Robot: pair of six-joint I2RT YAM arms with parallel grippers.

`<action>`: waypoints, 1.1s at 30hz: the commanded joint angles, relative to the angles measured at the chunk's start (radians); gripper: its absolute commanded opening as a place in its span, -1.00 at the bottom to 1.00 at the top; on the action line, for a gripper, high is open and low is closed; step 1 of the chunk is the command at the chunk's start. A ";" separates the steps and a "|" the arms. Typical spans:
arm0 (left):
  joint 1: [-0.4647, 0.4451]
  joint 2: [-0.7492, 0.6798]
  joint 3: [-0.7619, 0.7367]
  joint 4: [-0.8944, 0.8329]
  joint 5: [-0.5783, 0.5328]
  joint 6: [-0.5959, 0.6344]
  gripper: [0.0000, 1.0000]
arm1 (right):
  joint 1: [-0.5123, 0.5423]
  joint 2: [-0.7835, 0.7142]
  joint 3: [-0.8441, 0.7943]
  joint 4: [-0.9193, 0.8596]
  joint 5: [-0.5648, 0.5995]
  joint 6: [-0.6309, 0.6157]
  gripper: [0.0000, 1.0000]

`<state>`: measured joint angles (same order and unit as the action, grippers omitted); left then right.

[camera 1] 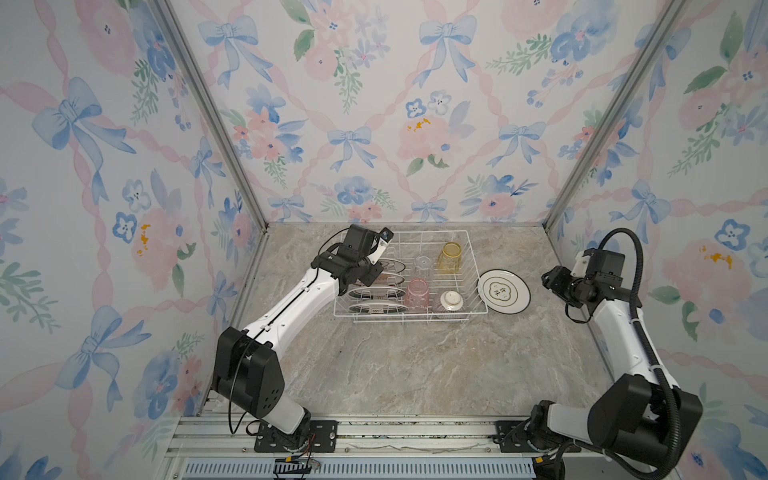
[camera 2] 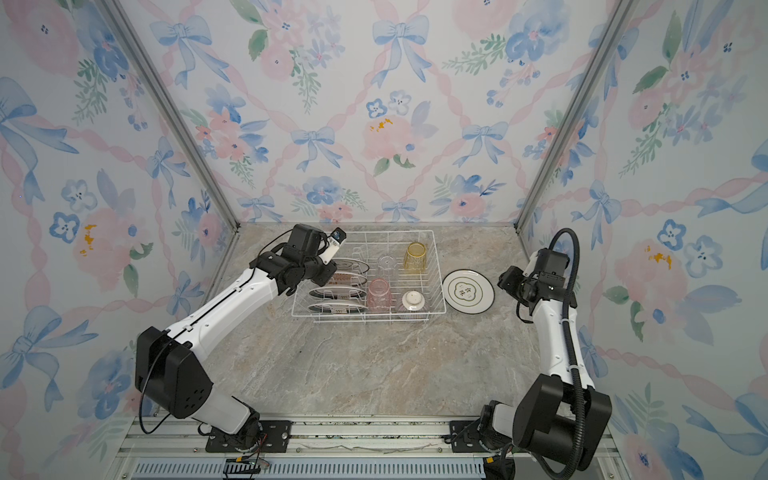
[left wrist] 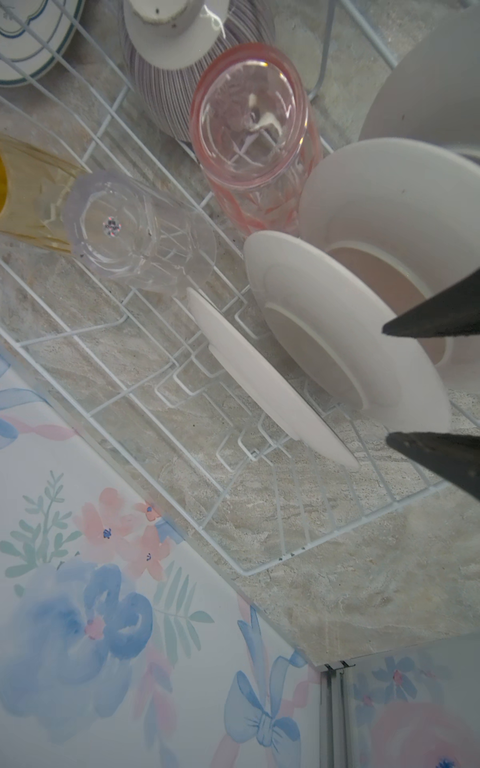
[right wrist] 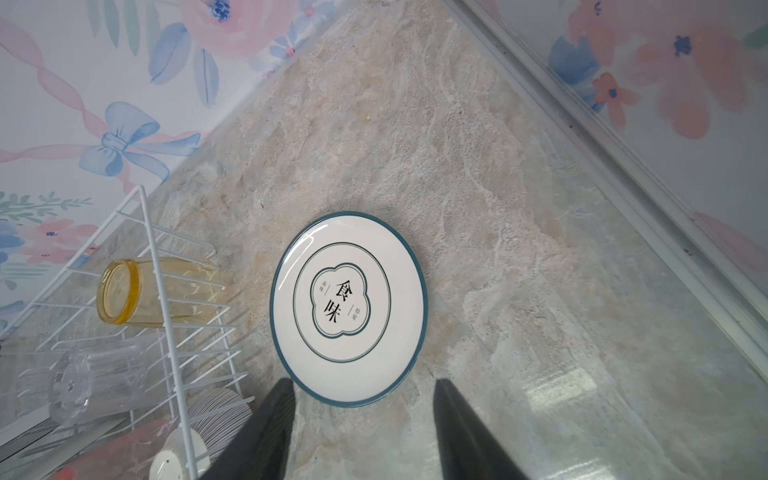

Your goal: Unload the mixed dishes from the dish rack

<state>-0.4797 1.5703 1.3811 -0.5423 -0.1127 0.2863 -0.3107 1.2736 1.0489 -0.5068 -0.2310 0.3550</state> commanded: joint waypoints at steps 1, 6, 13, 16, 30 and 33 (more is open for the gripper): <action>-0.001 0.046 0.069 -0.040 0.099 0.079 -0.28 | 0.045 -0.018 0.029 -0.057 -0.008 -0.001 0.14; 0.001 0.120 0.140 -0.062 0.105 0.111 -0.30 | 0.086 -0.035 0.039 -0.039 -0.009 0.010 0.15; 0.016 0.193 0.186 -0.094 0.112 0.144 -0.32 | 0.091 -0.046 0.030 -0.028 -0.016 0.014 0.16; 0.022 0.216 0.190 -0.100 0.100 0.154 -0.32 | 0.091 -0.049 0.025 -0.024 -0.018 0.013 0.17; 0.032 0.236 0.252 -0.098 0.084 0.168 -0.41 | 0.091 -0.051 0.009 0.007 -0.044 0.030 0.16; 0.031 0.217 0.252 -0.097 0.083 0.170 -0.42 | 0.090 -0.048 0.007 0.016 -0.052 0.036 0.17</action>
<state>-0.4507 1.8198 1.6104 -0.6205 -0.0505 0.4423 -0.2272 1.2400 1.0538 -0.5098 -0.2630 0.3779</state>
